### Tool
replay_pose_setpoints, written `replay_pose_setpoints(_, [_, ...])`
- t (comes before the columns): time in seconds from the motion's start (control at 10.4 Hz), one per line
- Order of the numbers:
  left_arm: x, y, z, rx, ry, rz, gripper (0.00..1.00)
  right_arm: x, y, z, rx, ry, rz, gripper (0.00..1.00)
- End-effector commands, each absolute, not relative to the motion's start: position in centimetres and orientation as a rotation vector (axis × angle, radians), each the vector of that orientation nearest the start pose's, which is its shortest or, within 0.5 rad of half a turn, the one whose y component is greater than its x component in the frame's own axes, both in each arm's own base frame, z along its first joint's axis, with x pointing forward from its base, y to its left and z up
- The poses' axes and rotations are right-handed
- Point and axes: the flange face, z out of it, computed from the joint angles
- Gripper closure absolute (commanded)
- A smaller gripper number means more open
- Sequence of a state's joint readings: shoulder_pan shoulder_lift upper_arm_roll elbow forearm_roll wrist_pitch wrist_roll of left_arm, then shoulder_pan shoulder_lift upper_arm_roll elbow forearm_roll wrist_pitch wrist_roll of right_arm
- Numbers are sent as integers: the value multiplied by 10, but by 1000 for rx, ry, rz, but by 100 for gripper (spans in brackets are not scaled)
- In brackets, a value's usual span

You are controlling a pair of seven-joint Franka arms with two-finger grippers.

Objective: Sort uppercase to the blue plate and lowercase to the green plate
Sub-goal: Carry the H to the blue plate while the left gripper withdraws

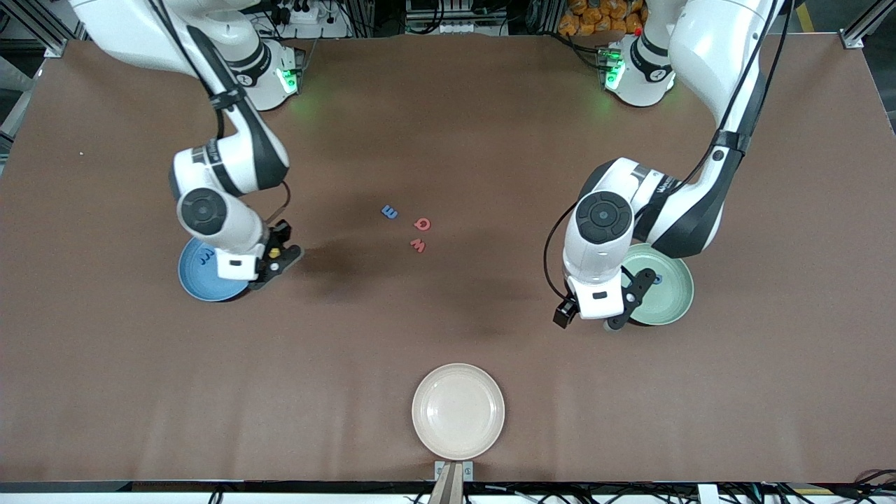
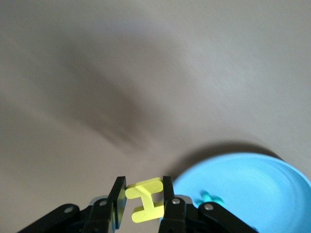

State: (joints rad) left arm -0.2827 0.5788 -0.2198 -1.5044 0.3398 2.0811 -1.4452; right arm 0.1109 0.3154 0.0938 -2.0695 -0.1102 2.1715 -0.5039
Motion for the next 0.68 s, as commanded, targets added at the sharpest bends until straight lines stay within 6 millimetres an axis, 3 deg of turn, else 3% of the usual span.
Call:
replay_pose_setpoints(0.0, [649, -284, 351, -2832, -1022, -269, 0, 551, 62, 275, -2838, -1255, 385, 77])
replay_pose_setpoints(0.1, [659, -256, 355, -2808, -1015, -258, 0, 553, 43, 273, -2842, -1246, 392, 77])
replay_pose_setpoints(0.29, [666, -208, 397, -2770, -983, -275, 0, 544, 14, 255, -2844, -1191, 452, 77])
replay_pose_setpoints(0.39, [668, -191, 412, -2749, -1013, -294, 0, 541, 5, 246, -2844, -1162, 470, 76])
replay_pose_setpoints(0.58, [657, -179, 437, -2700, -1032, -255, 0, 544, 2, 226, -2847, -1175, 458, 71])
